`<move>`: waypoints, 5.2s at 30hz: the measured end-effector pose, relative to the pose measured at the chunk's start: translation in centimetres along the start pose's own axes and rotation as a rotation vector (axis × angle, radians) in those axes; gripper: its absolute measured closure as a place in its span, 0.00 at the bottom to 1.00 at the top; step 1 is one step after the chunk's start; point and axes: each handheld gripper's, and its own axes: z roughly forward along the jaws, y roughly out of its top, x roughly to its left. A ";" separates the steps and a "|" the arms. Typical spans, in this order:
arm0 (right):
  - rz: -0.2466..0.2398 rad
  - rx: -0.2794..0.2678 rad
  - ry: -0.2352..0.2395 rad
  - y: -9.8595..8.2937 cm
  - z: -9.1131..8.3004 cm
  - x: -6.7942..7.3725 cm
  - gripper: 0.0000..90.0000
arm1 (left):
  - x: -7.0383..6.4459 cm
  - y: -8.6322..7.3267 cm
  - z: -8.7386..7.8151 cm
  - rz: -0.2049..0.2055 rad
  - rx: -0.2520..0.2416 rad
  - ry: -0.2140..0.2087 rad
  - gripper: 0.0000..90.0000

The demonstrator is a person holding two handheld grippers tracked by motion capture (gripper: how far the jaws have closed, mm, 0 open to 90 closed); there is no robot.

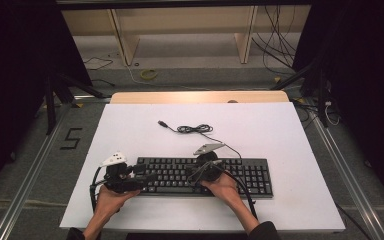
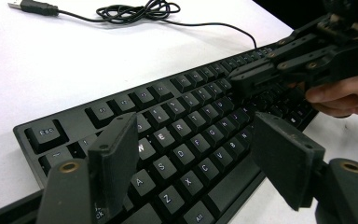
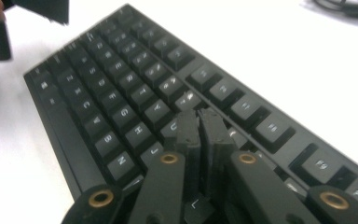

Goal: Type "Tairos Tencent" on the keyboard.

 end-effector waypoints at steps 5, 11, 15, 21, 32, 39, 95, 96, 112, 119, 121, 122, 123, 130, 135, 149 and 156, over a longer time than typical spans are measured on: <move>0.009 -0.022 0.007 0.1 -0.5 0.0 0.92 | -0.1 0.0 0.1 0.002 0.003 -0.001 0.35; 0.003 -0.055 0.027 0.2 -1.1 0.2 0.78 | 0.0 0.0 0.1 0.002 0.002 -0.001 0.35; 0.003 -0.072 0.041 0.2 -1.6 0.4 0.69 | 0.0 0.0 0.1 0.003 0.006 -0.001 0.35; 0.009 -0.082 0.053 0.2 -2.0 0.7 0.64 | 0.0 0.1 0.2 0.002 0.005 -0.001 0.35; 0.011 -0.097 0.047 0.1 -2.5 0.6 0.48 | -0.1 0.2 0.4 0.010 0.013 0.000 0.35; 0.022 -0.111 0.045 -0.1 -2.9 0.4 0.45 | -0.1 0.4 0.6 0.013 0.013 -0.002 0.35; 0.056 -0.145 0.031 -0.7 -4.2 0.0 0.34 | -0.5 2.3 5.8 0.137 0.250 0.040 0.96; 0.054 -0.144 0.031 -0.7 -4.2 0.0 0.34 | -0.5 2.3 5.9 0.137 0.252 0.040 0.96; 0.051 -0.139 0.025 -0.8 -4.1 -0.1 0.35 | -0.8 2.2 6.3 0.163 0.273 0.052 0.99; 0.046 -0.140 0.021 -0.7 -4.1 -0.1 0.36 | -0.6 2.3 5.9 0.140 0.244 0.046 0.84; 0.047 -0.139 0.020 -0.8 -4.1 -0.1 0.36 | -0.7 2.3 5.7 0.128 0.237 0.038 0.81; 0.049 -0.140 0.018 -0.7 -4.1 -0.1 0.36 | -0.7 2.4 5.6 0.130 0.222 0.032 0.79; 0.048 -0.143 0.018 -0.7 -4.1 -0.1 0.37 | -0.8 2.4 5.4 0.126 0.212 0.026 0.76; 0.042 -0.143 0.011 -0.8 -4.1 -0.2 0.44 | -1.1 2.7 4.6 0.109 0.143 -0.002 0.52; 0.038 -0.136 0.001 -1.0 -3.8 -0.3 0.49 | -1.1 2.7 4.2 0.108 0.117 -0.014 0.42; 0.034 -0.105 -0.033 -1.0 -3.5 -0.6 0.68 | -1.0 2.7 3.0 0.081 0.065 -0.024 0.35; 0.030 -0.087 -0.029 -1.0 -3.2 -0.7 0.79 | -0.9 2.5 2.3 0.073 0.052 -0.036 0.34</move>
